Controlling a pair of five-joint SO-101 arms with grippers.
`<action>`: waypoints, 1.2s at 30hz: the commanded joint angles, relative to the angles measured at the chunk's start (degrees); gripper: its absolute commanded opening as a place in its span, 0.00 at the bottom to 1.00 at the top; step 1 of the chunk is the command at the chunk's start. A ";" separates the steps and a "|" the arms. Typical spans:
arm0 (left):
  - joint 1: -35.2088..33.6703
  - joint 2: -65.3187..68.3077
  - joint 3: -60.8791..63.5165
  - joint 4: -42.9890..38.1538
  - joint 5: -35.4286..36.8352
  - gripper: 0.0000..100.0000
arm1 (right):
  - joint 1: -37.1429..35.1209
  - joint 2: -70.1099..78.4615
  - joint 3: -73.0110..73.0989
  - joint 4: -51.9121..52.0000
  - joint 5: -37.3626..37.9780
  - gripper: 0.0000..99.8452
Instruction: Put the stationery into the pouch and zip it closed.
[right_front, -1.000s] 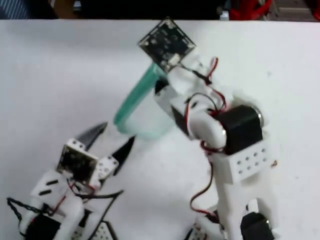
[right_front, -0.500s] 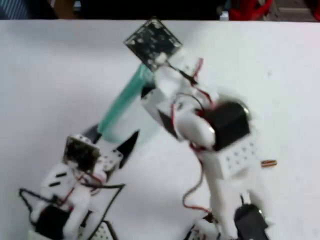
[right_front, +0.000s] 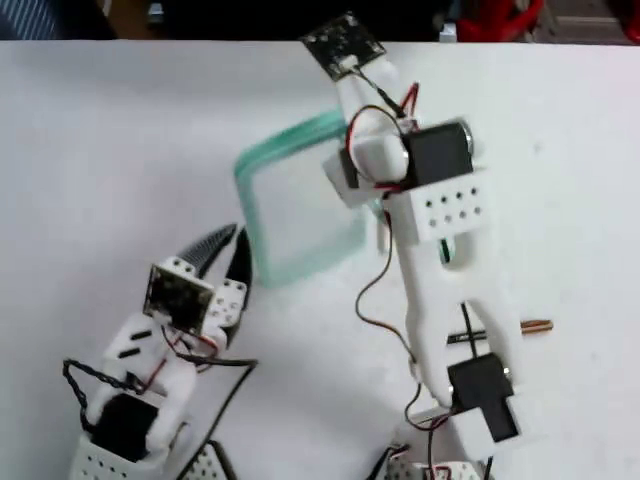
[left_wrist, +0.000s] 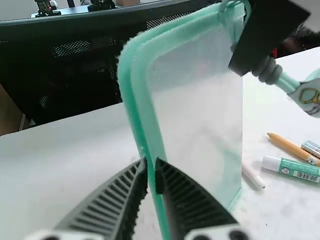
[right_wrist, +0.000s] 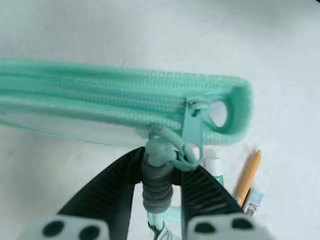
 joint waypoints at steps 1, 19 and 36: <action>5.85 -0.40 1.41 -4.84 0.97 0.16 | 0.40 0.84 -1.93 0.48 -0.35 0.02; -1.45 -0.48 -0.26 -1.49 5.19 0.25 | -0.22 -6.02 1.67 1.10 13.45 0.02; -4.09 -0.66 -0.09 -1.32 3.60 0.24 | 0.40 -21.58 15.91 1.27 29.01 0.02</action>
